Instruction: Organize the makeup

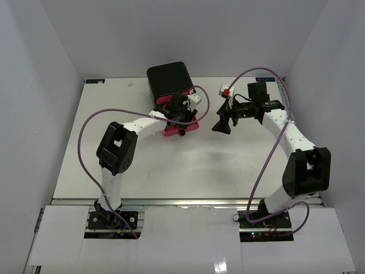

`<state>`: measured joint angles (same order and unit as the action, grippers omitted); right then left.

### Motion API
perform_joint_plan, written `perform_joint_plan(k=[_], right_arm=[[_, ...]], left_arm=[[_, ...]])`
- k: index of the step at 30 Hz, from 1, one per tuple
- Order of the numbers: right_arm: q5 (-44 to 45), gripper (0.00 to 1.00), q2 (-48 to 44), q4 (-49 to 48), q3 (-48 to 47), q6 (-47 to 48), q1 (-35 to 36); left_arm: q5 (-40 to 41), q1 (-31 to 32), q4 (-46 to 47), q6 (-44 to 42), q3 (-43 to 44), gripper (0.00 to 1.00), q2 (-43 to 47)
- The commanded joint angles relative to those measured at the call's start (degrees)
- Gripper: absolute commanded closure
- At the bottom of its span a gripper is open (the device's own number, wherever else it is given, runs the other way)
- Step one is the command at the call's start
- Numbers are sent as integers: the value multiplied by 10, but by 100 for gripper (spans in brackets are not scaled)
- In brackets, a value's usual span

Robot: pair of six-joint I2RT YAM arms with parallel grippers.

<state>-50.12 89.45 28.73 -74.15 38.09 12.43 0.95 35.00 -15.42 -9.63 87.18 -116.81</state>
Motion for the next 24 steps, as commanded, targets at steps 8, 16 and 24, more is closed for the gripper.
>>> perform_joint_plan(k=[8, 16, 24], right_arm=[[-61, 0, -1, 23, 0, 129, -1], [-97, 7, 31, 211, -17, 511, 15], [19, 42, 109, 221, -77, 549, 106]], left_arm=[[-8, 2, -12, 38, 53, 41, 63], [-55, -21, -53, 143, 67, 43, 158], [-115, -137, -61, 298, 11, 45, 242]])
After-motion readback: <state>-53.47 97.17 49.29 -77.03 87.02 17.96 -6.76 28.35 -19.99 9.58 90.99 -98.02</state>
